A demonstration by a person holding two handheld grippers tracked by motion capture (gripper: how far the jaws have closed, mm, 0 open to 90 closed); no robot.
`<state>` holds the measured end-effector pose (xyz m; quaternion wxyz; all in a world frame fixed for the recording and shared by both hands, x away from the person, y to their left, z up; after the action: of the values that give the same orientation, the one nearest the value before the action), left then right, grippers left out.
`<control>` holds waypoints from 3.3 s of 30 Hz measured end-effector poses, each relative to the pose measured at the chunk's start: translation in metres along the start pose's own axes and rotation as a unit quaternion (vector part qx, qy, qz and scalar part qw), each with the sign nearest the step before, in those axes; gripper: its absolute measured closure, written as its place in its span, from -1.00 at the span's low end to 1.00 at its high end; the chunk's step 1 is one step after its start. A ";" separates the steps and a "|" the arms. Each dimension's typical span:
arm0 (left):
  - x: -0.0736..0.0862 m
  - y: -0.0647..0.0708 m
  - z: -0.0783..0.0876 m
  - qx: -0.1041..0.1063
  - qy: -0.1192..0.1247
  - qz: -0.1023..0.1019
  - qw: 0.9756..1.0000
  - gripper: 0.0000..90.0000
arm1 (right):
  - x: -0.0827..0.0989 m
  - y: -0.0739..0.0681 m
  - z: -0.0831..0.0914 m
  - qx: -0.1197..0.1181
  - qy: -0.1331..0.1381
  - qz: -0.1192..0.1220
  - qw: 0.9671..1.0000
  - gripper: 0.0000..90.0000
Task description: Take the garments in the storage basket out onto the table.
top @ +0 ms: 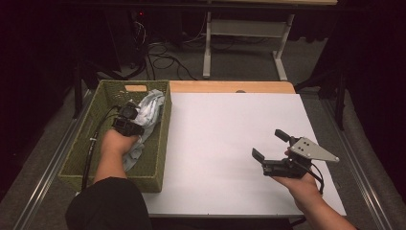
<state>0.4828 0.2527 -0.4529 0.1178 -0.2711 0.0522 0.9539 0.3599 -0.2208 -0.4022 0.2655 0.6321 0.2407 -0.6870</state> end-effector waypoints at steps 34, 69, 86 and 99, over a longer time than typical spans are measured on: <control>-0.009 0.011 0.116 -0.021 -0.091 0.001 0.996 0.54 | -0.008 -0.007 0.005 -0.014 0.017 0.020 1.000 -0.98; -0.035 0.020 0.181 -0.009 -0.145 0.013 0.989 0.54 | -0.012 -0.011 0.007 -0.021 0.025 0.022 0.999 -0.98; -0.050 0.023 0.213 -0.026 -0.131 0.004 0.991 0.54 | -0.012 -0.012 0.007 -0.022 0.024 0.022 0.999 -0.98; -0.056 0.023 0.231 -0.027 -0.112 0.014 0.993 0.54 | -0.025 -0.019 0.012 -0.031 0.046 0.027 0.998 -0.98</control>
<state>0.4068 0.2573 -0.2262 0.1023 -0.1649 0.0164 0.9808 0.3398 -0.2132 -0.3765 0.2920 0.6608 0.2569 -0.6420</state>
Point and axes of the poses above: each handheld gripper's, and its own axes: z roughly backward along the jaws, x roughly out of its underside, y roughly to its right, the point moved 2 cm from there along -z, roughly forward along the jaws, and after that the axes turned 6 degrees about y, right-handed, at the moved point
